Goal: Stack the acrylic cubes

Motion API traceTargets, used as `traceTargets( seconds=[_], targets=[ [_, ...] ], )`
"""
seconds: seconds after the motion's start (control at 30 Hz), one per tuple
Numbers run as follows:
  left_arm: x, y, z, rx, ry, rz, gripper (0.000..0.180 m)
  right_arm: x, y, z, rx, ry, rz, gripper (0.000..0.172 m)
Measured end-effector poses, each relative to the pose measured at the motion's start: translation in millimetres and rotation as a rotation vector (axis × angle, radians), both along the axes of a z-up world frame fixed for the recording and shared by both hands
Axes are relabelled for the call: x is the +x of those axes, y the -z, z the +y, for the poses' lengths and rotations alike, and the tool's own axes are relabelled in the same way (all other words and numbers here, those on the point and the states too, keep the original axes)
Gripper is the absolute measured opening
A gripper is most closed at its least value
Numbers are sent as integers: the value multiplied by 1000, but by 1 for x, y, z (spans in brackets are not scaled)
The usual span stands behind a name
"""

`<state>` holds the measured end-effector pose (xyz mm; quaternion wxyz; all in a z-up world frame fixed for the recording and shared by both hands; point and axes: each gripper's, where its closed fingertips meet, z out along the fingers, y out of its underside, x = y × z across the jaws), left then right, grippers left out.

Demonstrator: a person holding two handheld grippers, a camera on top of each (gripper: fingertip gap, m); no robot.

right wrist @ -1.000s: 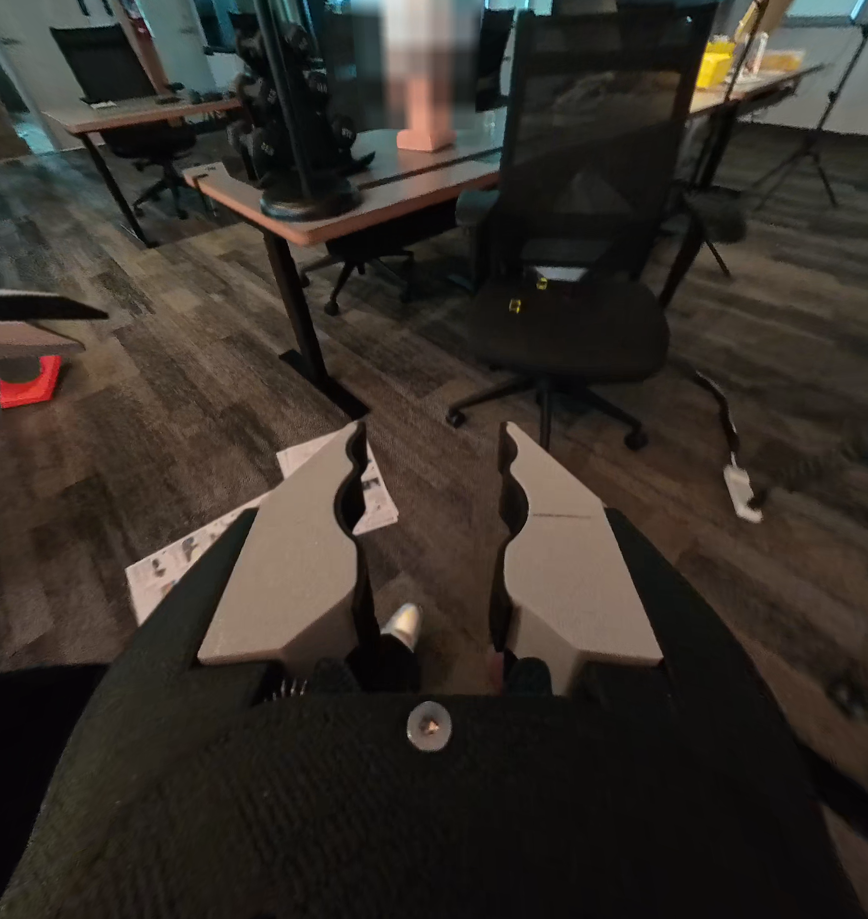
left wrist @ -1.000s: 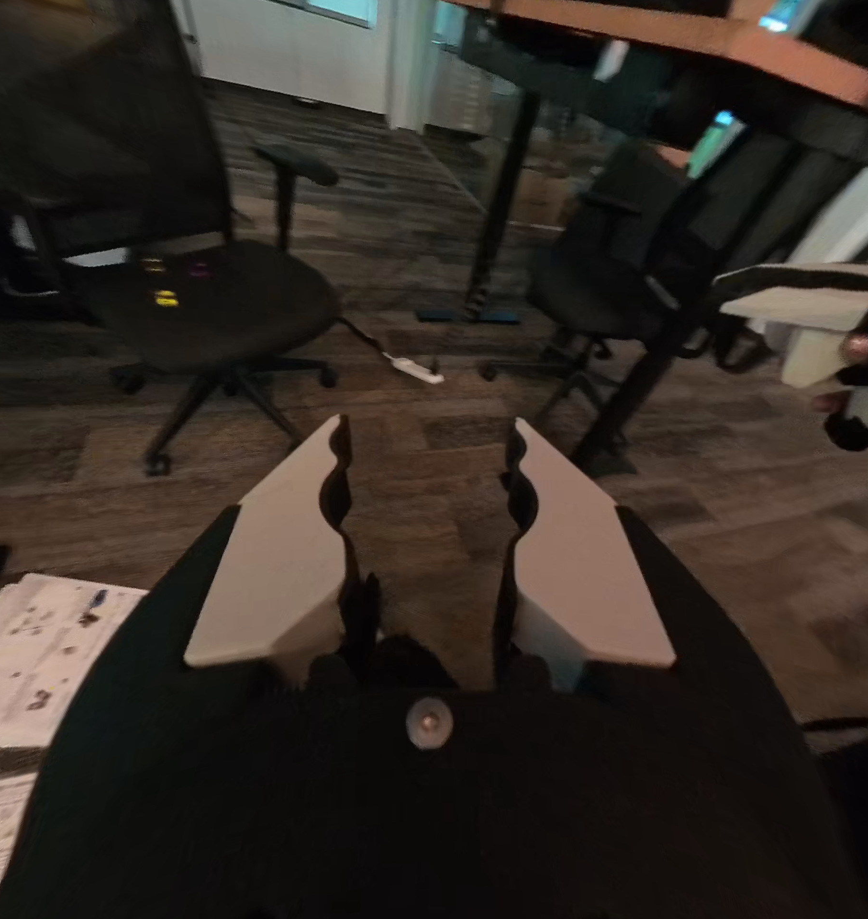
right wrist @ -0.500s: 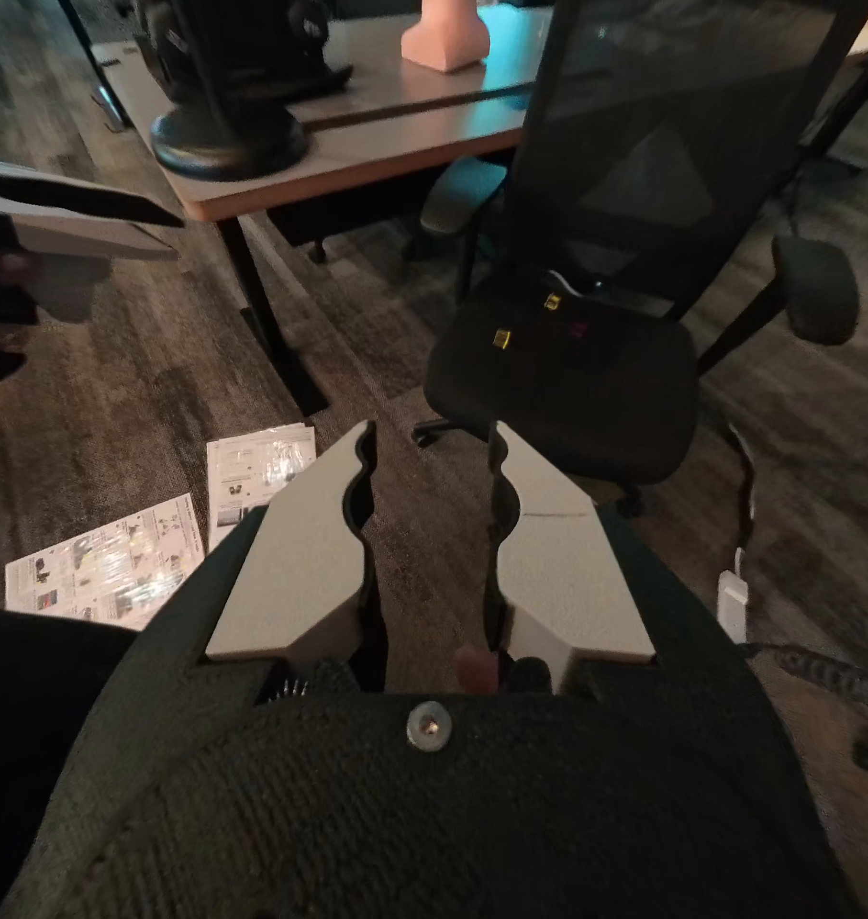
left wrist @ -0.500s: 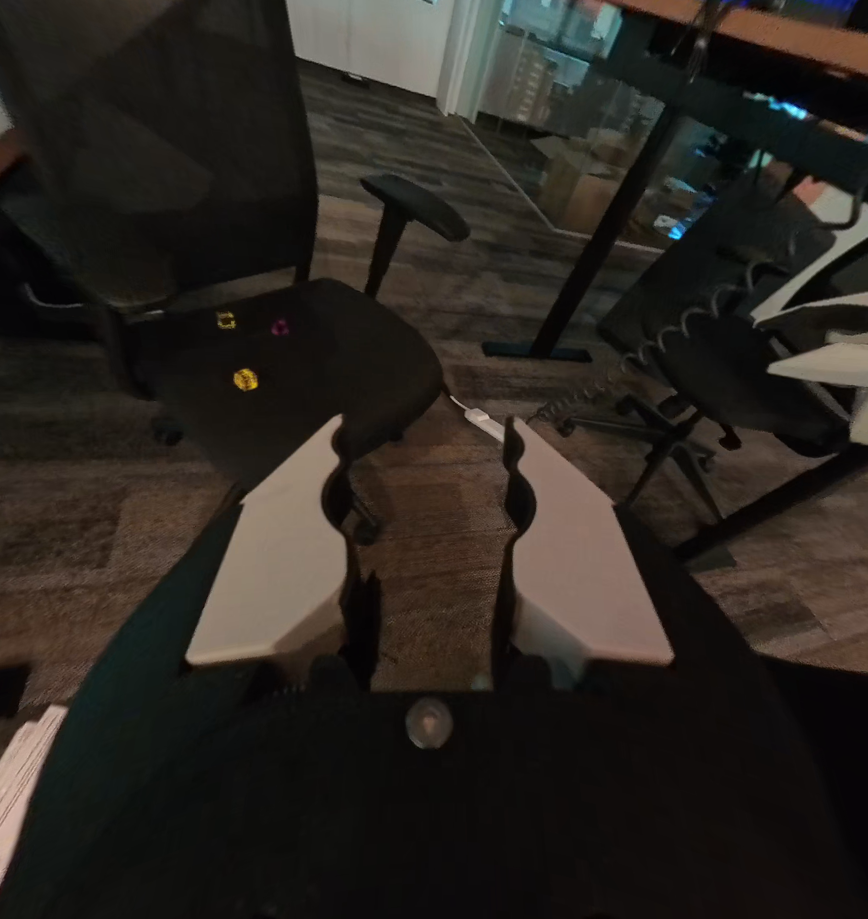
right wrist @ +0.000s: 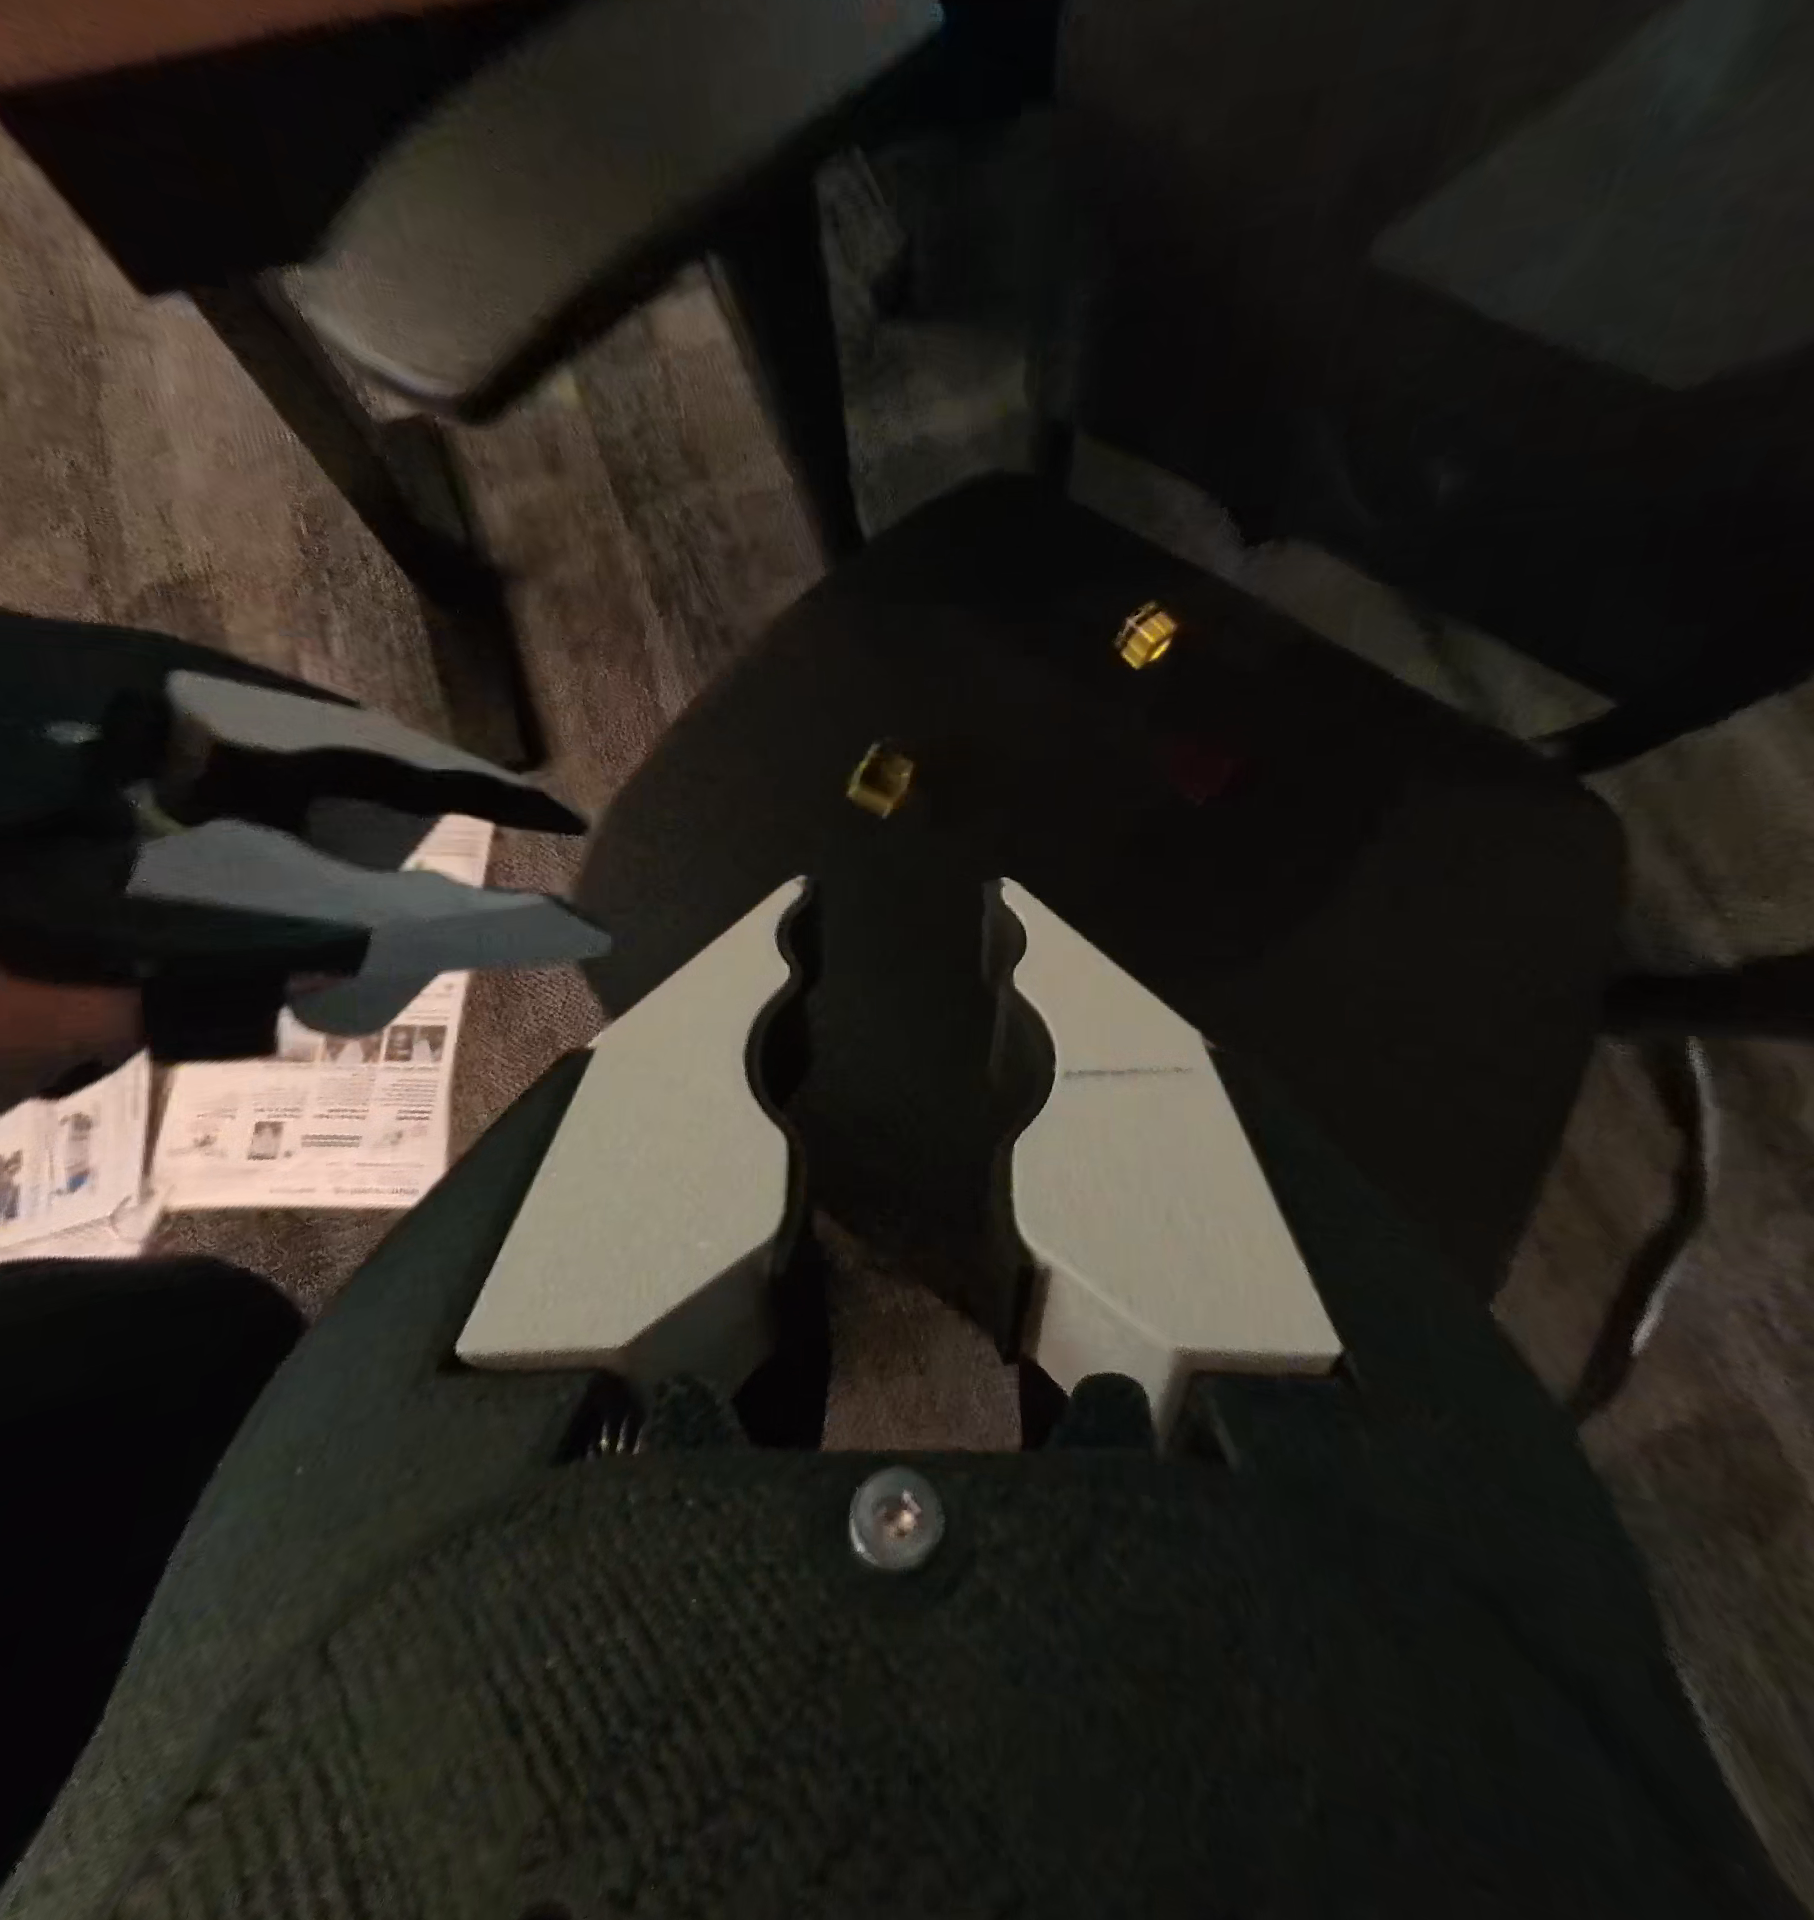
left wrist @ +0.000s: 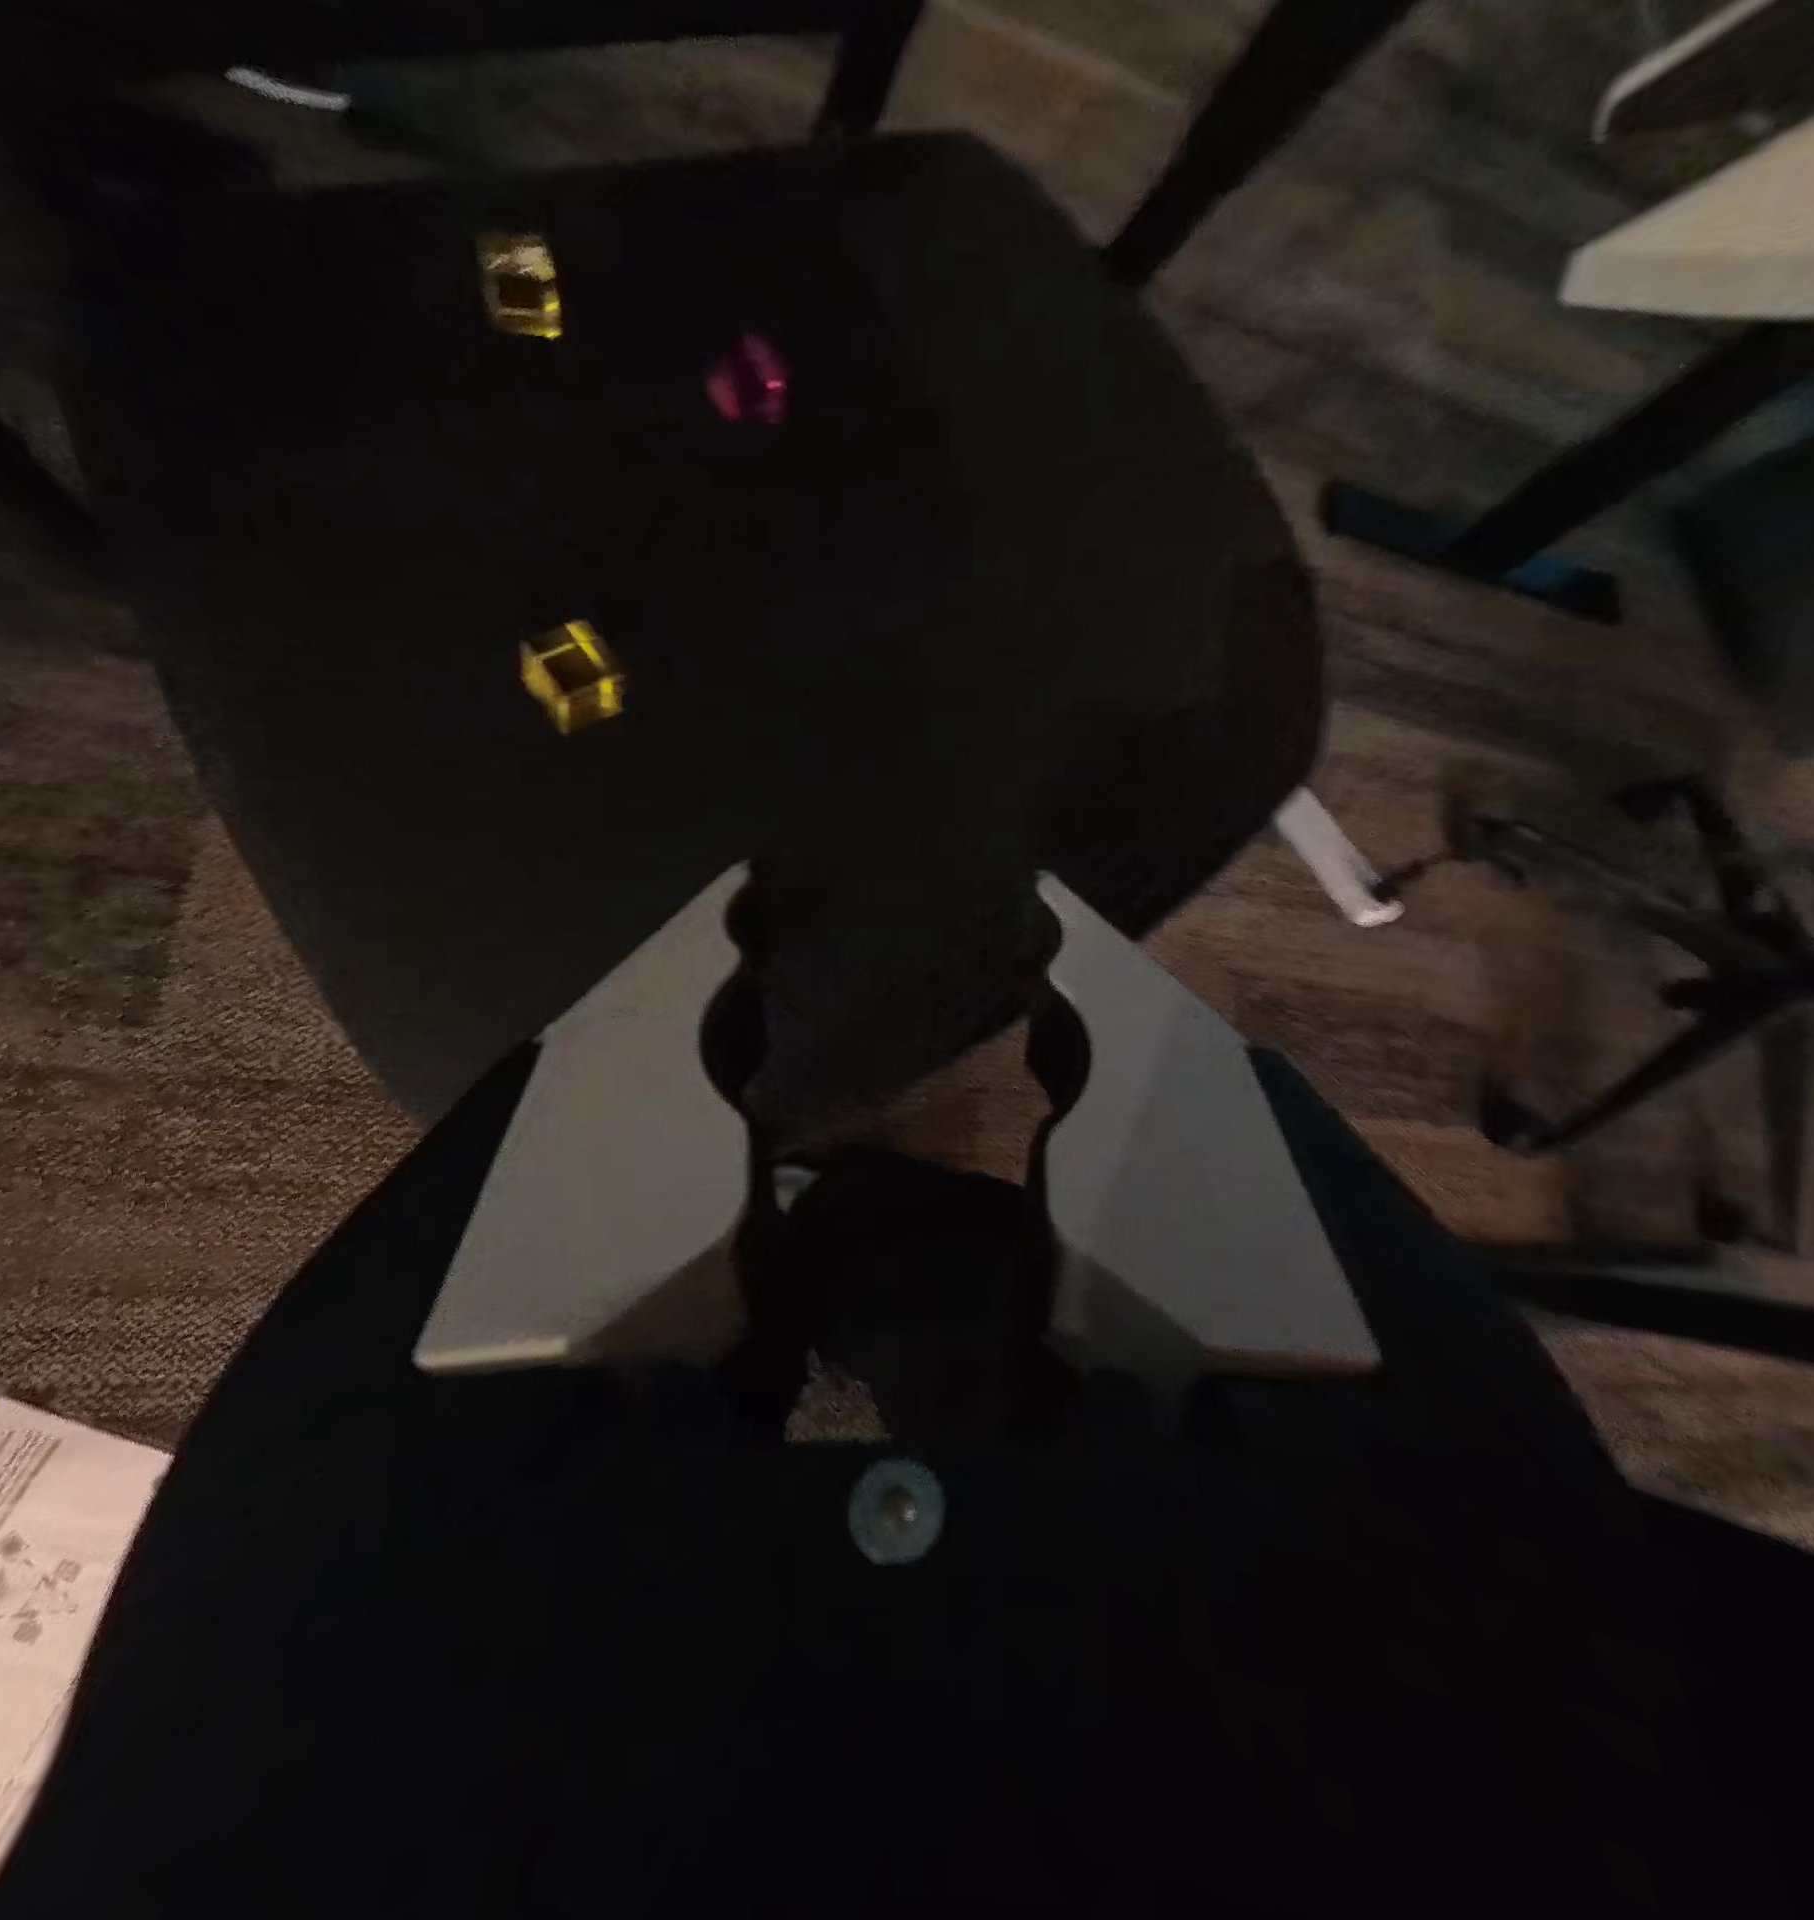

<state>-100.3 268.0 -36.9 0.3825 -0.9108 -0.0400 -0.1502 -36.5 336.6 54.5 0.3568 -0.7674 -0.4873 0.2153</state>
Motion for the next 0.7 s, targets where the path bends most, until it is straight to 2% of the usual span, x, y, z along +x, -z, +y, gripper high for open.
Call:
traceTargets(
  seconds=[0.13,0.2,0.3,0.43,0.53,0.7],
  targets=[
    [-37,62,47,-82,-76,110,65,-34,83,90,-35,-75,-97,42],
    [-45,86,64,-81,-38,161,66,-47,122,123,-42,-161,-155,47],
    [-51,115,80,-62,81,232,76,-62,169,161,-2,-329,-253,53],
    [-53,129,91,-1,238,252,87,-78,216,191,22,-529,-356,61],
    [-56,132,100,24,296,211,79,-79,244,203,37,-663,-483,62],
    [-63,138,120,21,335,111,68,-70,267,212,11,-783,-594,43]
  ],
)
